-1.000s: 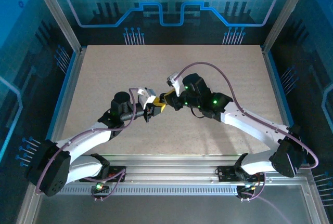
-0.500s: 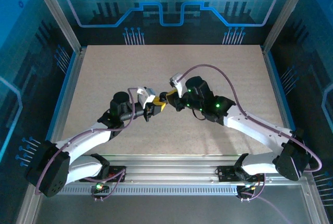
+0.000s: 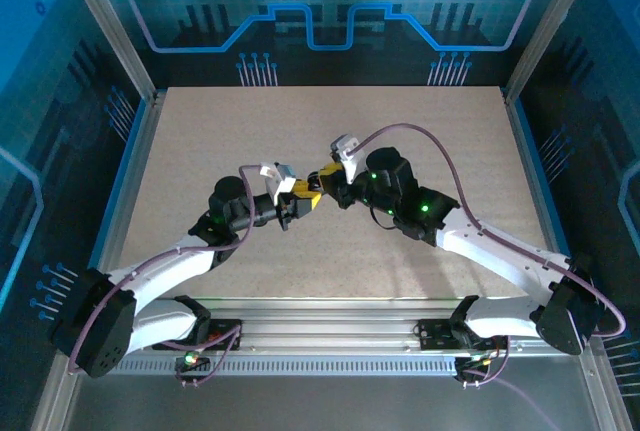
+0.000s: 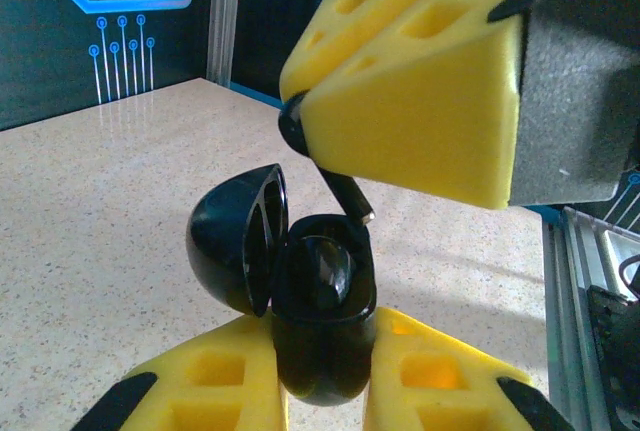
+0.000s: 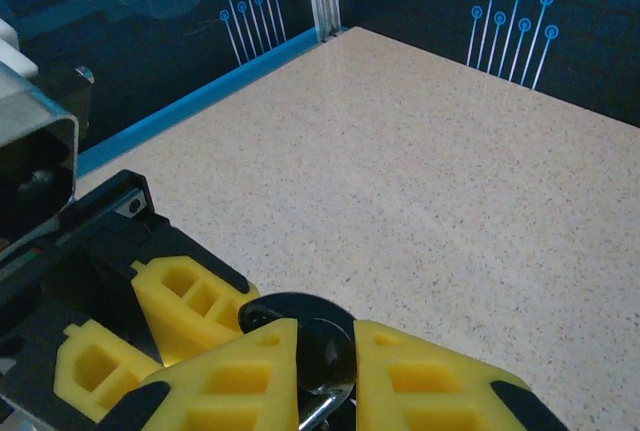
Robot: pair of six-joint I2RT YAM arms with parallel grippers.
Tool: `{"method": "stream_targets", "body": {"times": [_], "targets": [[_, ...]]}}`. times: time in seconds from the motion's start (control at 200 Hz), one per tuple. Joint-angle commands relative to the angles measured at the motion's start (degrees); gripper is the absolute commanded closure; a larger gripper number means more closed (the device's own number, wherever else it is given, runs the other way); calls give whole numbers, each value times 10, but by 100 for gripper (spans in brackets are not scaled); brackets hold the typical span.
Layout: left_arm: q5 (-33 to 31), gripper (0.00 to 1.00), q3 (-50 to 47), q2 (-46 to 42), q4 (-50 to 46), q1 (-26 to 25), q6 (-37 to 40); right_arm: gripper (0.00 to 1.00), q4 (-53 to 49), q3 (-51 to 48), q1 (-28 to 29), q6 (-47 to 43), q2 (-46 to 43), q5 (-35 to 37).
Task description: Insert the wireless bluetooth earbuds into the charging case
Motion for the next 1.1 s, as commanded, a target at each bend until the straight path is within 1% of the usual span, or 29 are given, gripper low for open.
{"method": "stream_targets", "body": {"times": [0.0,0.395,0.645,0.965,1.096], "targets": [[19,95,-2,1,31,-4,-14,82,28,4,9,-13,1,-5],[13,94,-2,6,70,-4,-52,82,27,-7,15,-21,6,-2],[5,94,0,6,69,-4,-49,82,18,-18,17,-35,-6,-4],[7,94,10,-1,32,-4,-21,66,13,-26,17,-36,-29,-16],[6,94,12,-5,16,-4,-9,57,13,-22,17,-29,-36,-17]]}}
